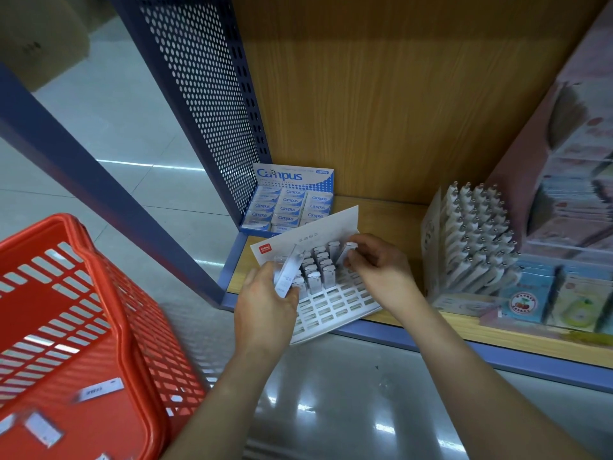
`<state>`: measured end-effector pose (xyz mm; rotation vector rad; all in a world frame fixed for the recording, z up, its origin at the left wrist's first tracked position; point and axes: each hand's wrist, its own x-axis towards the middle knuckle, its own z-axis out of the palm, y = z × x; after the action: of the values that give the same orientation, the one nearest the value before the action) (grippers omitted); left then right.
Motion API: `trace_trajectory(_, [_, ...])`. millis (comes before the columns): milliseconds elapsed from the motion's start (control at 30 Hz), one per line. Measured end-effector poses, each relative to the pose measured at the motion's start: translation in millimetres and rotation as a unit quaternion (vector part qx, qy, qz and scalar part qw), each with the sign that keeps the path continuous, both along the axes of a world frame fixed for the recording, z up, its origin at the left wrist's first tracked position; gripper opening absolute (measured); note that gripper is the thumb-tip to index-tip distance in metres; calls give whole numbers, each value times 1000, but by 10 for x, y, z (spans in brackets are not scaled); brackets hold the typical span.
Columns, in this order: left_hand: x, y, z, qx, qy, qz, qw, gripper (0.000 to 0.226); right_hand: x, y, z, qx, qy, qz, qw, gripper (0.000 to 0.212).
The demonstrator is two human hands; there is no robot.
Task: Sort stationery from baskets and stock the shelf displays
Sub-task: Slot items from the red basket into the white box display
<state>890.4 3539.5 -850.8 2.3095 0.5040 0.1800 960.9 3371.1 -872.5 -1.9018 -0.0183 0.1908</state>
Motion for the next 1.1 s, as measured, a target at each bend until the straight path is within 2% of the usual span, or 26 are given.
trace_trajectory(100, [4, 10, -17, -2, -5, 2, 1000, 19, 10, 20, 17, -1, -11, 21, 1000, 9])
trace_trajectory(133, [3, 11, -20, -3, -5, 2, 1000, 19, 15, 18, 19, -12, -15, 24, 1000, 10])
trace_trajectory(467, [-5, 9, -12, -7, -5, 5, 1000, 22, 184, -106, 70, -191, -77, 128, 970, 44])
trace_trajectory(633, [-3, 6, -2, 1, -1, 1, 1000, 21, 241, -98, 149, -227, -60, 153, 960, 40])
trace_trajectory(700, [-5, 6, 0, 3, -3, 1, 1000, 21, 223, -88, 158, -270, -66, 179, 944, 36])
trace_trajectory(967, [4, 0, -7, 18, -2, -1, 1000, 16, 109, 5, 92, -383, -153, 186, 892, 37])
trace_trajectory(1067, [-18, -16, 14, 29, -4, -6, 1000, 14, 90, 52, 76, -415, -130, 175, 883, 33])
trace_trajectory(1100, [-24, -30, 32, 28, -11, -7, 1000, 13, 93, 69, 87, -402, -105, 166, 894, 29])
